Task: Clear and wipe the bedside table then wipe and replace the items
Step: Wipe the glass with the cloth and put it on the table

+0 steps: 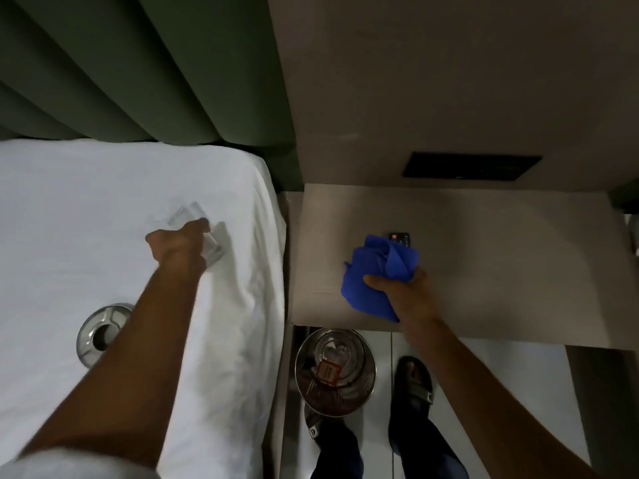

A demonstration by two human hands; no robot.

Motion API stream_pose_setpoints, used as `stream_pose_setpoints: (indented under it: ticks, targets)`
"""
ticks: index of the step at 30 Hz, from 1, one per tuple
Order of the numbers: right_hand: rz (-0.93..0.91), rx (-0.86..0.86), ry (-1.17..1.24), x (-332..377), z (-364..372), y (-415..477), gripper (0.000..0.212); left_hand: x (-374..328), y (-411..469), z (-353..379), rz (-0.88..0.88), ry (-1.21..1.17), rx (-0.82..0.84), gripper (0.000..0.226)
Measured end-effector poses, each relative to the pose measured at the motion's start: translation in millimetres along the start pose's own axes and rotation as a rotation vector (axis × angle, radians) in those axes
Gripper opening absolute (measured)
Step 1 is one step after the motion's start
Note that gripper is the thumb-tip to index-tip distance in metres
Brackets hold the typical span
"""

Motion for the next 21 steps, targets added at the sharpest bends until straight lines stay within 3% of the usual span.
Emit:
stream_pose_setpoints:
  ticks: [3,6,8,12,17,19,21]
  targets:
    - [-0.188,-0.055,-0.143,14,22,-16,0.043,20,-49,25,0.059,-0.166,0.178,0.060]
    - [-0.351,-0.093,-0.277,31,40,-29,0.021,54,-107,56,-0.155,-0.256,0.452,0.032]
    - [-0.364,-0.092,-0.276,38,40,-27,0.026,79,-135,72,-0.252,-0.261,0.621,0.028]
    - [-0.300,-0.046,-0.311,30,22,-25,0.039,111,-151,82,-0.324,-0.300,0.607,0.051]
    - [-0.467,0.037,-0.501,19,11,-42,0.048,119,-160,85,-0.318,-0.219,0.583,0.031]
    - [-0.520,0.061,-0.539,24,5,-35,0.050,120,-161,84,-0.266,-0.112,0.673,0.022]
    - [-0.429,0.137,-0.474,34,-5,-23,0.046,120,-163,80,-0.192,0.023,0.845,0.019]
Point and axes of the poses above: each hand's wrist, its own y-axis towards the middle knuckle, its own z-axis out of the palm, x = y × z, the point moved 3 cm from there along y, towards the middle knuckle, and after that the axes turned 1 degree about y, right-handed, at the moved point
